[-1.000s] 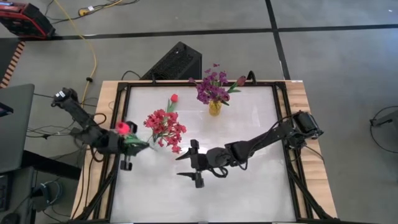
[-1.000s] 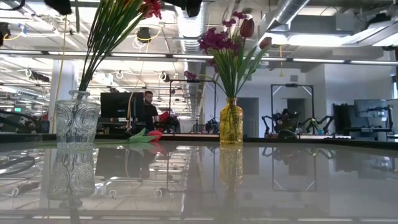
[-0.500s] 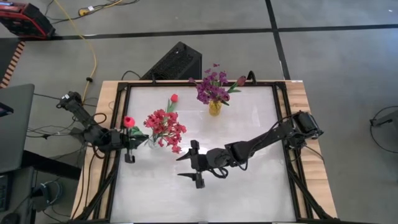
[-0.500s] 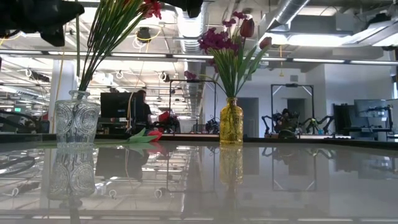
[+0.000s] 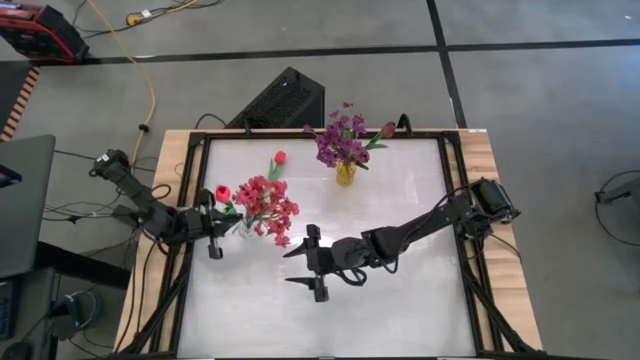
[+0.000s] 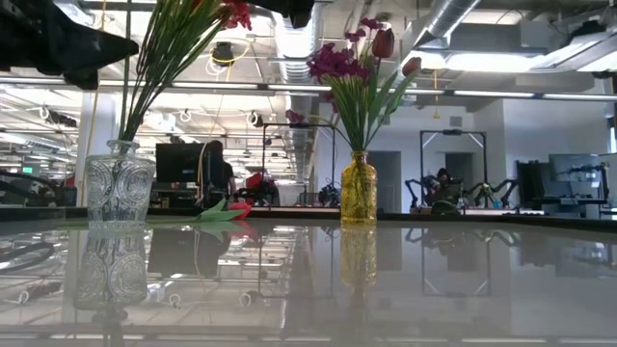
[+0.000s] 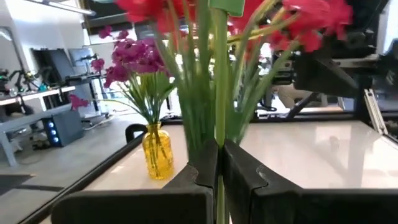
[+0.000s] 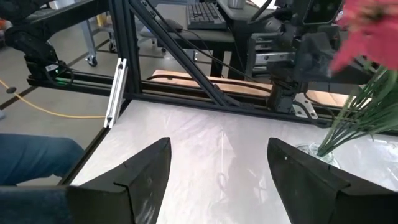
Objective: Sort flowers into vase by color
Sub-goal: Put the bottom pink tulip into the transparent vase
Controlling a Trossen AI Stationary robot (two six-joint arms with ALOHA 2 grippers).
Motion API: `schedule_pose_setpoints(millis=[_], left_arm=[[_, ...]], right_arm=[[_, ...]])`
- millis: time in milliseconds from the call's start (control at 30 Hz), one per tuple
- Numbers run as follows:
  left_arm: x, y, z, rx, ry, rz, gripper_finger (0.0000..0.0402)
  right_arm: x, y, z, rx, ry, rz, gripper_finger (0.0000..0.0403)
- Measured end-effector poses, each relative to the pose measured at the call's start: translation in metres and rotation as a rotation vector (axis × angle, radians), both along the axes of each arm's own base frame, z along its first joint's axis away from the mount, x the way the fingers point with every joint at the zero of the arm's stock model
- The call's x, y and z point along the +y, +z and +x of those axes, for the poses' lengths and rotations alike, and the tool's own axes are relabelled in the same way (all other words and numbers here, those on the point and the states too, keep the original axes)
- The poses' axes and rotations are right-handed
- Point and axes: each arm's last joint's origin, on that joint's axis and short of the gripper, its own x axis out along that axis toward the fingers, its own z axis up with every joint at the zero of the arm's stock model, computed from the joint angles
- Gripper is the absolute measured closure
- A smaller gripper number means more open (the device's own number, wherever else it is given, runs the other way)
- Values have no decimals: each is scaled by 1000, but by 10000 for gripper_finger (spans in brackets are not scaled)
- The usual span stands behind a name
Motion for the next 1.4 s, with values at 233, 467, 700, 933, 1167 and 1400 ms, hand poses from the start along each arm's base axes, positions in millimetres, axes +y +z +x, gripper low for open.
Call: schedule_pose_setpoints(millis=[233,467,700,933,1167,1400], left_arm=[[5,-13,5,70,38,-62,401],[7,-19,5,98,59,-104,401],[8,-30,4,153,103,-136,401],[7,-33,4,191,42,-166,368],[8,-7,3,215,47,-148,299],[12,14,-5,307,25,-233,270]], right_arm=[[0,0,0,3,1,-2,111],[0,-1,0,12,2,-13,111],[0,-2,0,14,3,-16,111],[0,-2,0,18,3,-17,111],[0,-2,0,21,3,-18,111],[0,-4,-1,34,3,-21,111]])
